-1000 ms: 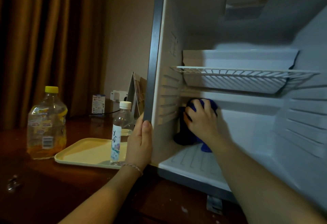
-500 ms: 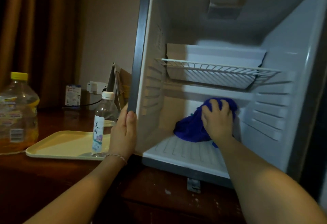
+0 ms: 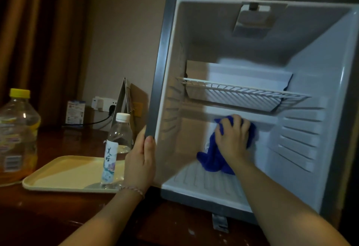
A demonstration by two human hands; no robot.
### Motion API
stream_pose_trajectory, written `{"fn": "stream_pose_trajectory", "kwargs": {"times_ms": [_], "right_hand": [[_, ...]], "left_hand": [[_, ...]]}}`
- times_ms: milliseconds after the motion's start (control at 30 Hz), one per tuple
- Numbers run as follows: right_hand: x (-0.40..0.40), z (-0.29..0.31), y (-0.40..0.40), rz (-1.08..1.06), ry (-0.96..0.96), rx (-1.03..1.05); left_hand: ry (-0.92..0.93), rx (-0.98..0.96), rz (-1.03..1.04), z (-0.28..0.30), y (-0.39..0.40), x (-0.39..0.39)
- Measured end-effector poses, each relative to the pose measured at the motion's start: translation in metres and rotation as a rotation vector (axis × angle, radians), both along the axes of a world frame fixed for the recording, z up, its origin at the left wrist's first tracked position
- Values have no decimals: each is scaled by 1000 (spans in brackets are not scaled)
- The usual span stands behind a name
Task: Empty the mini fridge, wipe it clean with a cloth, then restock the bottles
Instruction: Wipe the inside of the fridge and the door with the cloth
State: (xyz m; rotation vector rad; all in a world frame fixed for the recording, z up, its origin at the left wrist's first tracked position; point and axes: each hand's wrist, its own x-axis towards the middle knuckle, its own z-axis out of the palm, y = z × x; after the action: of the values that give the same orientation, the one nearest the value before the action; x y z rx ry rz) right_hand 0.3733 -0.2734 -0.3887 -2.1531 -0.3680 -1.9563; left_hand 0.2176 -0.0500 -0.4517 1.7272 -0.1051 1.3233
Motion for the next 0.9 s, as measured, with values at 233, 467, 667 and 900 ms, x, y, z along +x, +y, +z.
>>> {"fn": "stream_pose_trajectory", "kwargs": {"times_ms": [233,467,667,900], "right_hand": [[-14,56,76,153,-136,-489],[10,43,54,-110,-94,-675],[18,42,-3,-196,-187,-590],[8,37,-48,-291,-81,-297]], "left_hand": [[-14,-8,-24,0,0,1],[-21,3,-21,1,0,2],[-11,28,-12,1,-1,-3],[-21,32,3,-2,2,1]]}}
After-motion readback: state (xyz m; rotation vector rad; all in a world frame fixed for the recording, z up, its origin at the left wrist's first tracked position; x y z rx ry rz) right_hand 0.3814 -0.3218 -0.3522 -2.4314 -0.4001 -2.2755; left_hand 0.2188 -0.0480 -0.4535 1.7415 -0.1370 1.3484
